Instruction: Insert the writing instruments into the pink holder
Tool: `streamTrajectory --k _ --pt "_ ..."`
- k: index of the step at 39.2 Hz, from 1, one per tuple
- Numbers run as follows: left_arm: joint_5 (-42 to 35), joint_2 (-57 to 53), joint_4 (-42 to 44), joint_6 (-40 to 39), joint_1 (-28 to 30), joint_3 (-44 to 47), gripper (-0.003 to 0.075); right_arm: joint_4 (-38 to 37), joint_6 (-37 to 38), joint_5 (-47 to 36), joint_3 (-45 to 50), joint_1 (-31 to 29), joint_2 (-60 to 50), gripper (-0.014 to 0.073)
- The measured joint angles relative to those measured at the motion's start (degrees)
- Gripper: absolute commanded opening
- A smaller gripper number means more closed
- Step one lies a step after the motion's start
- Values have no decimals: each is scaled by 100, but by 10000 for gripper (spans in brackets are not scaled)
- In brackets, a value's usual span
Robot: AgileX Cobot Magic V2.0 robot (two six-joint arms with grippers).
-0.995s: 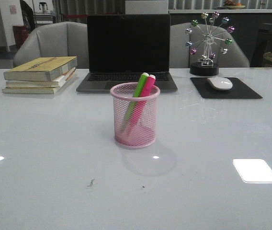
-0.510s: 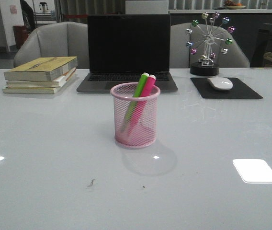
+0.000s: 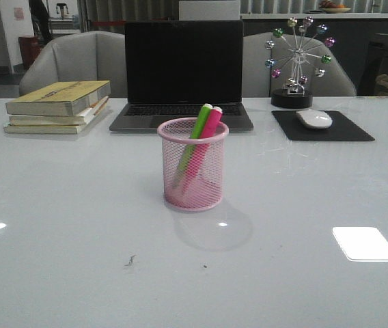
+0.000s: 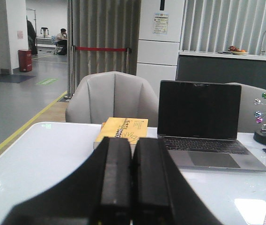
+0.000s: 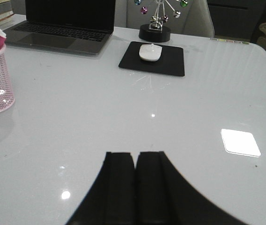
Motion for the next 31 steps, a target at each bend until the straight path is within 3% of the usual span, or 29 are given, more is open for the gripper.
streamTrajectory --k 23,31 --pt "-67 -790 22 -28 146 1593 92 0 0 3 0 0 0 59" --pt "5 -871 22 -38 146 1685 92 0 0 3 0 0 0 59"
